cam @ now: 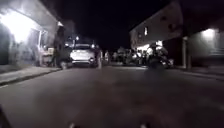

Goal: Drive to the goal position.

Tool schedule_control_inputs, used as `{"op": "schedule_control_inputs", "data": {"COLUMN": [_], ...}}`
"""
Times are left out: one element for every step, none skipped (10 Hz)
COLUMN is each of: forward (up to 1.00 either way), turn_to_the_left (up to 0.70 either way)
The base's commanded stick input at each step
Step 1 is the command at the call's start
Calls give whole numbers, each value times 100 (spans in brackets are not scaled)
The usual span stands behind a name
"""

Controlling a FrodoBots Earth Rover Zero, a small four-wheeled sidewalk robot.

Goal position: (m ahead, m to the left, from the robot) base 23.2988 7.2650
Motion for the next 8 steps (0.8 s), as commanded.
{"op": "schedule_control_inputs", "data": {"forward": [55,70,70,70,70,70,70,70], "turn_to_the_left": [0,0,0,0,0,0,0,0]}}
